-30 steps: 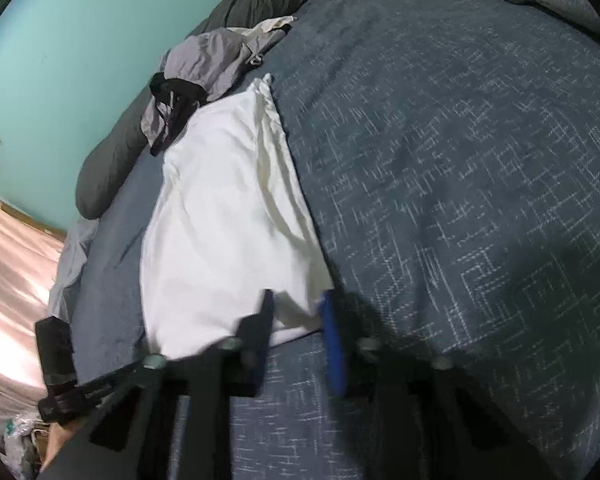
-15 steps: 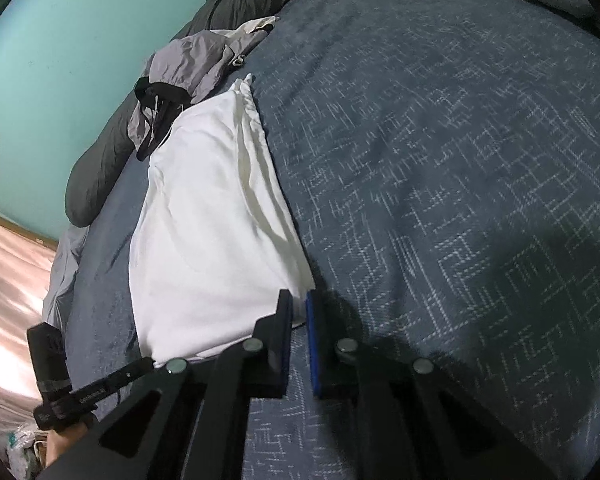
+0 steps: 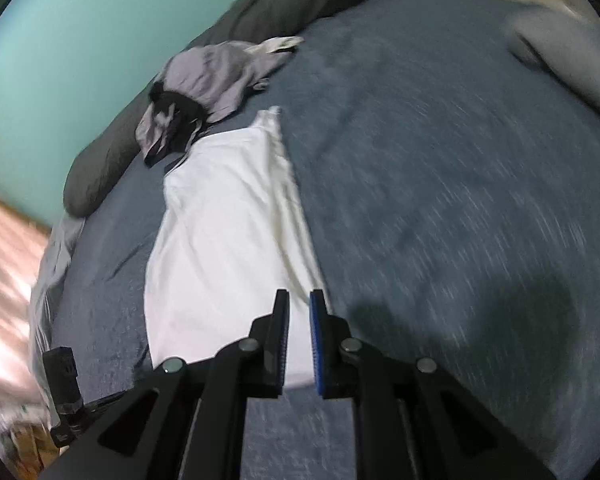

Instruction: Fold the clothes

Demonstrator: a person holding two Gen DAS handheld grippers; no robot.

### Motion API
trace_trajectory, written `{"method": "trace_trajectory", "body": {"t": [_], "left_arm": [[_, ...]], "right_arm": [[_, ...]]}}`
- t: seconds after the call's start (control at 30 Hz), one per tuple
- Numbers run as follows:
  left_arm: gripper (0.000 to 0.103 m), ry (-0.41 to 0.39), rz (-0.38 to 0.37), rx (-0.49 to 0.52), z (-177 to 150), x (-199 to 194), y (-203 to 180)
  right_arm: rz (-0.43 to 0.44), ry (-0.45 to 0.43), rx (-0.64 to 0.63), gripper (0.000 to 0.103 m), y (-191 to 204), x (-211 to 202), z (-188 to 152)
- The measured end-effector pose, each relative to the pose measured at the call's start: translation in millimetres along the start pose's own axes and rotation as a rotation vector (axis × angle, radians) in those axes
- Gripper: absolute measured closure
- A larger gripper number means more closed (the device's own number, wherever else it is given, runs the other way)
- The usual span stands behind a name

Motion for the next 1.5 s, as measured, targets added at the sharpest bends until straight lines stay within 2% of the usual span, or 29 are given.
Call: {"method": "trace_trajectory", "body": {"t": [0.2, 0.33, 0.43, 0.6, 0.67, 0.73, 0.9, 1.1, 1.2, 1.33, 1.5], "left_arm": [[0.082, -0.026, -0.011, -0.017, 4, -19, 10], [0.078, -0.072, 0.008, 0.009, 10, -35, 17], [0.078, -0.084, 0.017, 0.021, 12, -40, 22], [0.076, -0.086, 0.035, 0.027, 11, -43, 33], [0.073, -0.085, 0.05, 0.011, 16, -39, 43], [0.07, -0.088, 0.054, -0.005, 22, -38, 50], [0.061, -0.129, 0.078, -0.004, 35, -51, 60], [0.06, -0.12, 0.08, -0.029, 43, -51, 75], [0.06, -0.111, 0.083, -0.045, 45, -45, 84], [0.06, -0.103, 0.088, -0.048, 44, -43, 90], [0.06, -0.105, 0.088, -0.06, 43, -49, 97]], "right_arm": [[0.03, 0.06, -0.245, 0.093, 53, 21, 63], [0.014, 0.103, -0.358, 0.093, 78, 41, 85], [0.019, 0.113, -0.382, 0.092, 84, 55, 99], [0.028, 0.132, -0.386, 0.062, 90, 80, 126], [0.001, 0.144, -0.42, 0.055, 96, 92, 136], [-0.03, 0.16, -0.477, 0.055, 107, 102, 142], [-0.025, 0.188, -0.589, 0.055, 144, 134, 157], [-0.026, 0.234, -0.728, 0.055, 195, 180, 175], [-0.063, 0.24, -0.798, 0.055, 213, 199, 184], [-0.097, 0.293, -0.884, 0.055, 231, 229, 186], [-0.159, 0.347, -0.946, 0.055, 237, 258, 188]]}}
Point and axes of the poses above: each gripper's, at about its wrist camera, not at the fingertips, and x roughly the way its jaws point, y to its left, z to its top, the point moved 9 cm from there along x, roughly the way its jaws point, and after that the axes turned 12 degrees about -x, right-handed, at the moved point
